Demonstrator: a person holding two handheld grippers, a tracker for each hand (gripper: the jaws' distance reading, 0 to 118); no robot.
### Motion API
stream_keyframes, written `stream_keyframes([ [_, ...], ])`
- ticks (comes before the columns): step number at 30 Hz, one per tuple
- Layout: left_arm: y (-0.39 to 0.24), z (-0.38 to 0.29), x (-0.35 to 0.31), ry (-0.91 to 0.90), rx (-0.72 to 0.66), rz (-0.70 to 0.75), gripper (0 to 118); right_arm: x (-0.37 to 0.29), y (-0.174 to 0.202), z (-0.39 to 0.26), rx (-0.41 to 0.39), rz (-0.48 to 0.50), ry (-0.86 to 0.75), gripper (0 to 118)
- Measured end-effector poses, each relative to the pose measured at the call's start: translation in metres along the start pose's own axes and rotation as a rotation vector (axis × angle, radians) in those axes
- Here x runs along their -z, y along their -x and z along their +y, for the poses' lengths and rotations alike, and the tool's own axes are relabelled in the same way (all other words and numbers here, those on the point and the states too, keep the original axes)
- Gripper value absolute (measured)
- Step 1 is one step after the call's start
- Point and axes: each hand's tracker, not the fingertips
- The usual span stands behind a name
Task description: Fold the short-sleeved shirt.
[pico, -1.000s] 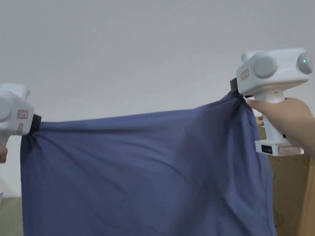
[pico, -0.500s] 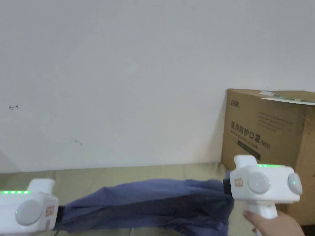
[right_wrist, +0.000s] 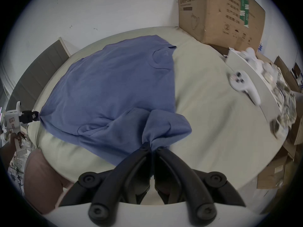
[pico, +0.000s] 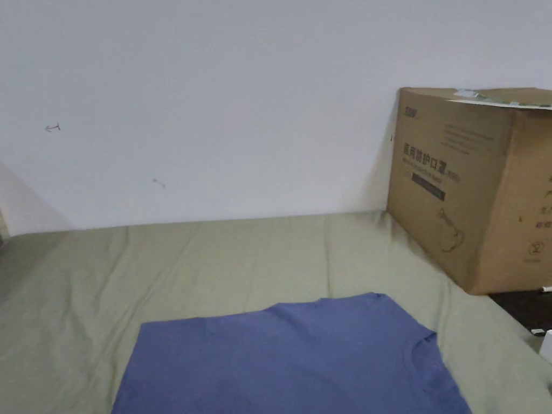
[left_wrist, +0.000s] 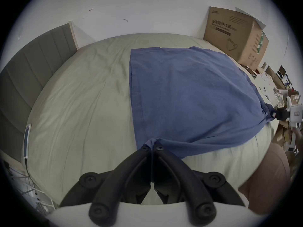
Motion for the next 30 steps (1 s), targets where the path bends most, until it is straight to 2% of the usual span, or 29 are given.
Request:
stream_keyframes([
  [6, 0.001, -0.040, -0.018, 0.033, 0.062, -0.019, 0, -0.017, -0.012, -0.026, -0.007, 0.053, 0.053, 2],
  [9, 0.004, -0.045, -0.014, 0.062, 0.065, -0.043, 0, -0.006, -0.003, -0.024, -0.036, 0.025, 0.099, 2],
  [10, 0.004, -0.043, -0.014, 0.063, 0.066, -0.049, 0, -0.001, 0.000, -0.022, -0.045, 0.006, 0.108, 8],
  [11, 0.005, -0.042, -0.015, 0.062, 0.063, -0.051, 2, 0.001, 0.004, -0.020, -0.047, -0.005, 0.113, 27],
  [12, 0.005, -0.039, -0.016, 0.063, 0.056, -0.057, 14, 0.000, 0.007, -0.018, -0.044, -0.012, 0.110, 62],
  [13, 0.006, -0.036, -0.019, 0.069, 0.038, -0.068, 52, 0.000, 0.011, -0.016, -0.042, -0.021, 0.115, 98],
  [14, 0.009, -0.034, -0.021, 0.079, -0.015, -0.108, 86, -0.005, 0.015, -0.015, -0.036, -0.036, 0.121, 102],
  [15, 0.011, -0.033, -0.023, 0.098, -0.048, -0.149, 105, -0.010, 0.018, -0.013, -0.028, -0.039, 0.107, 102],
  [17, 0.015, -0.029, -0.036, 0.103, -0.105, -0.251, 106, -0.026, 0.025, -0.002, 0.041, -0.013, 0.083, 102],
  [19, 0.012, -0.019, -0.055, 0.072, -0.122, -0.242, 106, -0.048, 0.030, 0.007, 0.105, 0.063, 0.004, 102],
  [21, 0.006, -0.010, -0.084, -0.056, -0.159, -0.258, 106, -0.080, 0.043, 0.014, 0.135, 0.136, -0.177, 102],
  [23, -0.005, -0.002, -0.120, -0.252, -0.242, -0.275, 106, -0.118, 0.064, 0.013, 0.123, 0.170, -0.440, 102],
  [24, -0.014, -0.001, -0.140, -0.399, -0.268, -0.247, 106, -0.135, 0.076, 0.009, 0.113, 0.160, -0.585, 102],
  [26, -0.035, -0.008, -0.173, -0.687, -0.272, -0.127, 106, -0.160, 0.109, -0.002, 0.057, 0.059, -0.823, 102],
  [28, -0.058, -0.017, -0.192, -0.900, -0.262, -0.016, 104, -0.171, 0.135, -0.010, 0.005, -0.029, -0.955, 100],
  [29, -0.070, -0.022, -0.199, -0.984, -0.251, 0.005, 98, -0.174, 0.146, -0.013, -0.005, -0.047, -0.990, 94],
  [30, -0.079, -0.024, -0.203, -1.043, -0.231, 0.020, 86, -0.172, 0.156, -0.013, -0.012, -0.031, -1.007, 75],
])
